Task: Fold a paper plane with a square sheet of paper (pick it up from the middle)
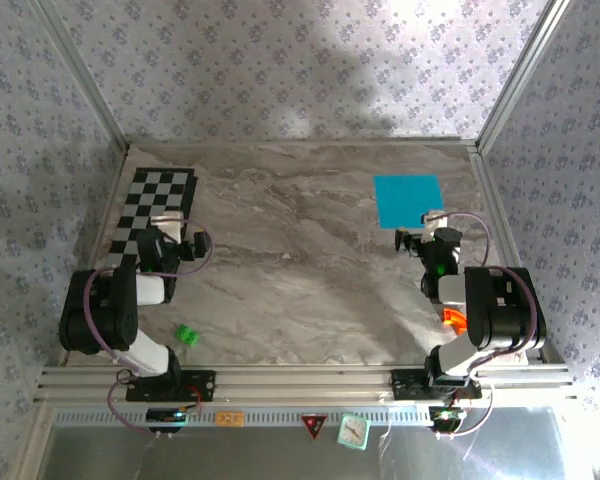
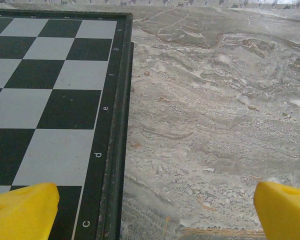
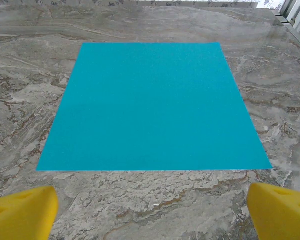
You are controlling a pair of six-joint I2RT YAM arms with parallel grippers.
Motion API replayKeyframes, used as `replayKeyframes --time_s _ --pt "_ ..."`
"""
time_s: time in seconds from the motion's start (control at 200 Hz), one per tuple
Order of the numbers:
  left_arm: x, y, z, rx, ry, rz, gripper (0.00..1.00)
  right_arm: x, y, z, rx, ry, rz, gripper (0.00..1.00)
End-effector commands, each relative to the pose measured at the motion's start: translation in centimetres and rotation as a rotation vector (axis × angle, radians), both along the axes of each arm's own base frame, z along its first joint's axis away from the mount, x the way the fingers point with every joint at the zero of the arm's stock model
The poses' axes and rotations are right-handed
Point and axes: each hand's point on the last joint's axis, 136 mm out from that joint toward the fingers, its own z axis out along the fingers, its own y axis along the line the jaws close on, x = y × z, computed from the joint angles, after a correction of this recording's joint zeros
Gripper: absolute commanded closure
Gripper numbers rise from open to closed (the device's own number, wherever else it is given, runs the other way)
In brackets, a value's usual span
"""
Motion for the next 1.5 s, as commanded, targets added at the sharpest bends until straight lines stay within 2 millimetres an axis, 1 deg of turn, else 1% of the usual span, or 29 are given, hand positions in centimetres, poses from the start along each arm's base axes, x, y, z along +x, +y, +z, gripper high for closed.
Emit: replayKeyframes --time_s 0.0,0.335,0.44,0.775,0.914,1.044,1.099,1.134,1.209,1.284,1.349,1.389,1.399,1.424,1.434,1.464,1.494 --pt "0.7 -0.1 1.0 0.011 -0.027 0.000 0.00 0.6 -0.1 0.8 0.018 -0.020 -0.003 0.01" --pt "0.7 -0.1 1.0 0.010 -0.028 0.002 0.00 0.7 -0.2 0.9 0.016 -0.023 -0.005 0.01" --pt "0.9 0.7 0.9 0.014 -0.018 0.049 0.00 0.7 -0.2 0.9 0.015 -0.022 -0.005 0.01" --pt "0.9 0.7 0.9 0.016 -0.017 0.051 0.00 0.7 -0.2 0.9 0.015 -0.023 -0.005 0.01" --pt "0.8 1.0 0.9 0.020 -0.016 0.070 0.00 0.7 -0.2 0.9 0.015 -0.024 -0.004 0.01" --pt "0.9 1.1 1.1 0.021 -0.019 0.079 0.00 0.5 -0.7 1.1 0.015 -0.037 -0.041 0.01" --pt "0.8 1.5 1.7 0.023 -0.019 0.108 0.01 0.2 -1.2 1.8 0.009 -0.060 -0.071 0.01" --pt "0.7 1.7 2.2 0.025 -0.019 0.123 0.00 0.0 -1.3 2.6 0.000 -0.074 -0.083 0.01" --pt "0.5 2.0 3.9 0.025 -0.010 0.145 0.00 -0.3 -1.4 4.0 -0.037 -0.059 -0.117 0.01" --pt "-0.1 2.2 5.6 -0.004 0.014 0.172 0.00 -0.3 -1.4 6.5 -0.073 -0.050 -0.169 0.01" --pt "-0.6 1.9 7.7 -0.069 0.009 0.200 0.00 -0.2 -1.3 8.4 -0.006 -0.019 -0.224 0.01" --pt "-1.0 1.8 9.1 -0.129 0.012 0.227 0.01 -0.1 -0.8 9.6 0.050 0.006 -0.229 0.01" --pt "-1.1 1.8 9.3 -0.145 0.019 0.236 0.00 -0.2 -0.6 9.4 0.061 0.022 -0.227 0.01" --pt "-1.5 1.6 9.9 -0.189 0.034 0.255 0.00 0.1 -0.2 10.4 0.092 0.032 -0.228 0.01" --pt "-1.6 1.6 10.1 -0.206 0.040 0.262 0.01 -0.1 -0.1 10.1 0.100 0.059 -0.228 0.01" --pt "-1.9 1.3 10.7 -0.257 0.060 0.270 0.00 0.1 0.4 10.8 0.128 0.085 -0.225 0.01" --pt "-2.1 0.9 11.2 -0.307 0.081 0.273 0.01 0.2 1.0 10.8 0.156 0.121 -0.214 0.01"
